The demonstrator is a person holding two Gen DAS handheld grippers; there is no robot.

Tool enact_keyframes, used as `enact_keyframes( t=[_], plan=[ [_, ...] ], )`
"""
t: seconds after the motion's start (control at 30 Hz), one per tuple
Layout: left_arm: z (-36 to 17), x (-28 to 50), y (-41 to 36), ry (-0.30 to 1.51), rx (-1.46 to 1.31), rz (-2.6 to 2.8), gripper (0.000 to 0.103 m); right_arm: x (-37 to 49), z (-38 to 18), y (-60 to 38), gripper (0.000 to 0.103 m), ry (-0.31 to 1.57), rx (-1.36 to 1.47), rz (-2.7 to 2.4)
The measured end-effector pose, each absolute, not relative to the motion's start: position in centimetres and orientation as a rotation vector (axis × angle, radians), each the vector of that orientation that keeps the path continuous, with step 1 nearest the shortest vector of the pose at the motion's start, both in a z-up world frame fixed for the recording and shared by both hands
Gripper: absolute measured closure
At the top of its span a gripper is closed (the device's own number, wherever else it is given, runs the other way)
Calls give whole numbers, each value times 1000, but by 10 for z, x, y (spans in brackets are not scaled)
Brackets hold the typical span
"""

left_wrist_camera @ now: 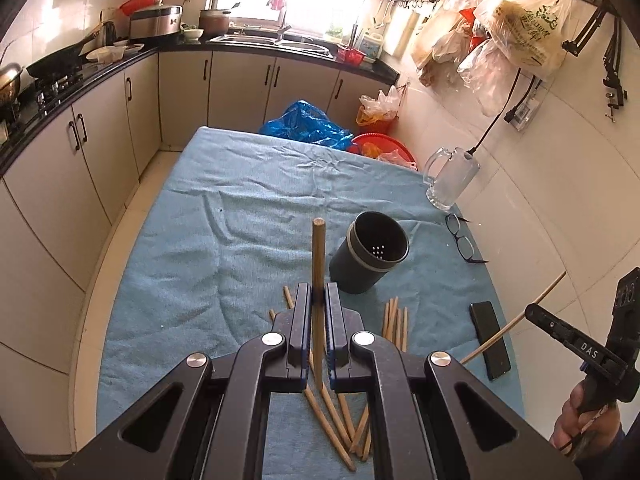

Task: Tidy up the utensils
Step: 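Lift the chopstick upright with the right gripper and carry it over the grey cup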

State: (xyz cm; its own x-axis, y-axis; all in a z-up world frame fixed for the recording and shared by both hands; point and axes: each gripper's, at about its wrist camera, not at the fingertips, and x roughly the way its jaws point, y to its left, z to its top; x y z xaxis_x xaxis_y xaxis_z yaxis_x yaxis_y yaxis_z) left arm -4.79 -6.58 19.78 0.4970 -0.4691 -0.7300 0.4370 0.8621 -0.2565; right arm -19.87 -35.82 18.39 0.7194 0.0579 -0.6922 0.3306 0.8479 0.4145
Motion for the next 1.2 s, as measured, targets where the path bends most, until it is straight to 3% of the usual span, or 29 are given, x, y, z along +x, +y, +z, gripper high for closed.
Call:
enact_keyframes(
  t=[0.77, 1.2],
  plan=[
    [265, -26, -108, 789, -35, -602, 97, -182, 246, -385, 96, 648, 515, -110],
    [296, 13, -150, 718, -30, -592, 97, -123, 288, -382, 96, 576, 464, -93]
  ],
)
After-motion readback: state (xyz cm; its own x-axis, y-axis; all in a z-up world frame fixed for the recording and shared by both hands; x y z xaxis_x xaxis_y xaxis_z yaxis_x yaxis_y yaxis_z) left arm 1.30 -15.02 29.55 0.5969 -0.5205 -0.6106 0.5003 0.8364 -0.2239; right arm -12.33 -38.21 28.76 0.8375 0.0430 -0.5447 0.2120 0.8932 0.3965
